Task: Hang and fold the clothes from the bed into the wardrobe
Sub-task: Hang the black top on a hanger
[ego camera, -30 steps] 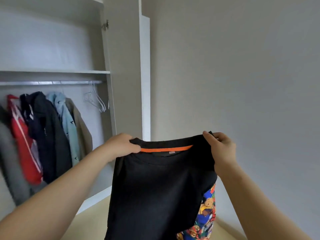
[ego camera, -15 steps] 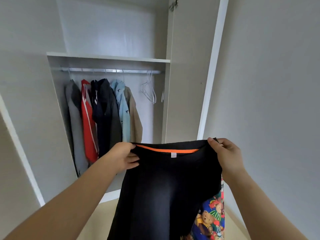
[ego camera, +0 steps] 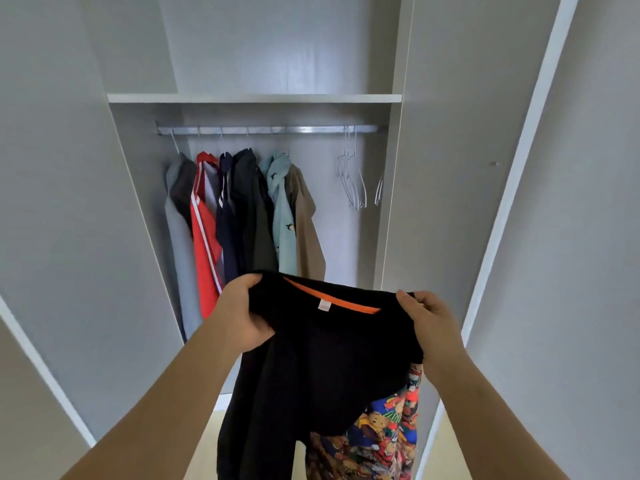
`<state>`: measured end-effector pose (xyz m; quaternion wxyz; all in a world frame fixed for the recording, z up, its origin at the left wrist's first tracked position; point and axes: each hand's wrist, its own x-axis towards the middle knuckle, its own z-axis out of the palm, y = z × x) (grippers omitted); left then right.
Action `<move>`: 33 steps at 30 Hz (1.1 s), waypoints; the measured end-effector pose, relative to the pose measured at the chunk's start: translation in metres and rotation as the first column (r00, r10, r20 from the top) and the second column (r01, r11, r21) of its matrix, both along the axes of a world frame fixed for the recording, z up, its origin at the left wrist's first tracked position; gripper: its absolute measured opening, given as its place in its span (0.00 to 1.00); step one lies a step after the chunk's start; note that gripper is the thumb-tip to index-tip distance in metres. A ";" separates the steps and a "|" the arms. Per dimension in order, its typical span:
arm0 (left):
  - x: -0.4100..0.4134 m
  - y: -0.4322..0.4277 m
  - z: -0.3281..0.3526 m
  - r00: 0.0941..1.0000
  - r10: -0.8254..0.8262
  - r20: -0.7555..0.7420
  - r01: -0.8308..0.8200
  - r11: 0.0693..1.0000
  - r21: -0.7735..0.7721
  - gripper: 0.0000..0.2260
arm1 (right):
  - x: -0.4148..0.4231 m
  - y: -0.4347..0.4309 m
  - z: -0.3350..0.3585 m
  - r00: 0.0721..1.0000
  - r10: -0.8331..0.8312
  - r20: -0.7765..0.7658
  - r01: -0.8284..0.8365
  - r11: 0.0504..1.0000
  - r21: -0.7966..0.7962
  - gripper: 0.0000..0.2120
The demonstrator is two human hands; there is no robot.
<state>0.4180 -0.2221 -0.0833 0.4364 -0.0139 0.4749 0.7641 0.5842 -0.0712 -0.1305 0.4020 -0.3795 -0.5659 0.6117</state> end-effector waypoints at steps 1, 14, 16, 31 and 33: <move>-0.009 0.008 -0.003 0.999 0.010 -0.042 -0.011 1.000 -0.024 0.06 | -0.009 0.007 -0.003 1.000 0.009 0.017 -0.009 1.000 0.001 0.06; -0.181 0.160 -0.001 0.971 0.135 -0.196 -0.131 0.991 0.033 0.07 | -0.189 0.148 0.007 1.000 0.004 0.020 -0.003 0.998 -0.063 0.05; -0.210 0.178 0.002 0.973 0.111 -0.204 -0.101 0.993 0.058 0.08 | -0.219 0.165 0.007 0.999 -0.028 0.024 0.030 0.997 -0.072 0.04; -0.335 0.295 -0.006 0.983 0.145 -0.109 -0.140 0.989 0.050 0.11 | -0.372 0.294 0.011 0.977 0.091 0.195 -0.115 0.987 0.115 0.02; -0.347 0.310 -0.006 0.979 0.182 -0.088 -0.178 0.983 0.045 0.12 | -0.388 0.318 0.015 0.972 0.098 0.215 -0.133 0.979 0.154 0.03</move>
